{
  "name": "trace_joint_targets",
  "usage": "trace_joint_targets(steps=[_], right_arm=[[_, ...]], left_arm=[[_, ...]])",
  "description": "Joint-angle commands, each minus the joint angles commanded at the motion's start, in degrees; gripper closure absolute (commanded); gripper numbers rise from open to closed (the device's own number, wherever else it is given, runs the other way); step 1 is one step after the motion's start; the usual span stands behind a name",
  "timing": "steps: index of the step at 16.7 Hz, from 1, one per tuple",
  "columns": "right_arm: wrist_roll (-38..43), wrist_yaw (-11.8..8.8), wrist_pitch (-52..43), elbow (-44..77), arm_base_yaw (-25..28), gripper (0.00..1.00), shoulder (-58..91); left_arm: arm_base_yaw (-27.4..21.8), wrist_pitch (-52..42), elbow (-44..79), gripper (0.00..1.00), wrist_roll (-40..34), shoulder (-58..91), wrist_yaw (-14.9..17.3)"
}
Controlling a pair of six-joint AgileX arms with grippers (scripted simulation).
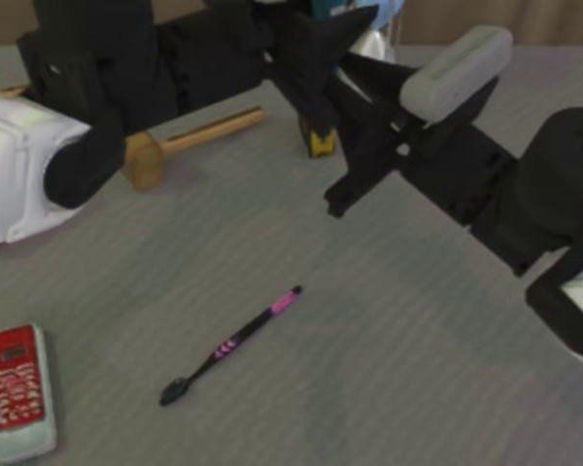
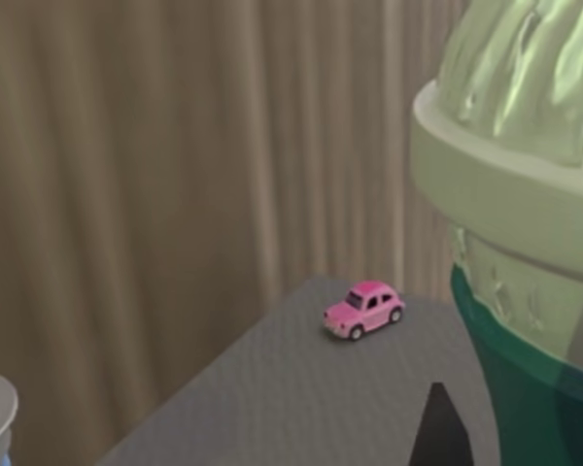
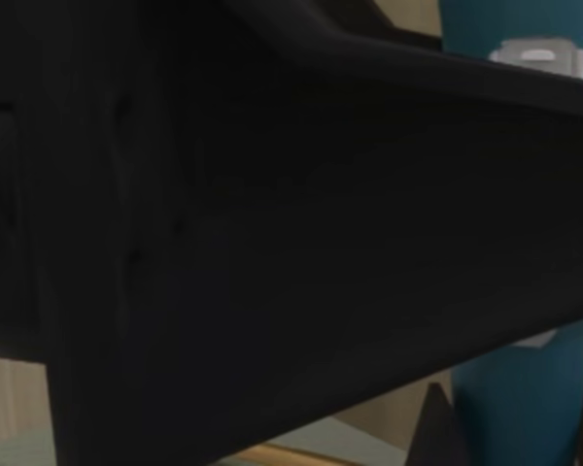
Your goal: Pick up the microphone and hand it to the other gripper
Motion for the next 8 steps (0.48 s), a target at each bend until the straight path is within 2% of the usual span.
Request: trace_joint_targets(steps=[3, 8], right_arm=[[0.0, 0.0, 0.0, 0.0, 0.0, 1.0, 0.0], [0.0, 0.0, 0.0, 0.0, 0.0, 0.62, 0.0]], left_arm=[[0.0, 0.0, 0.0, 1.0, 0.0, 0.0, 0.0], [0.0, 0.0, 0.0, 1.0, 0.0, 0.0, 0.0]])
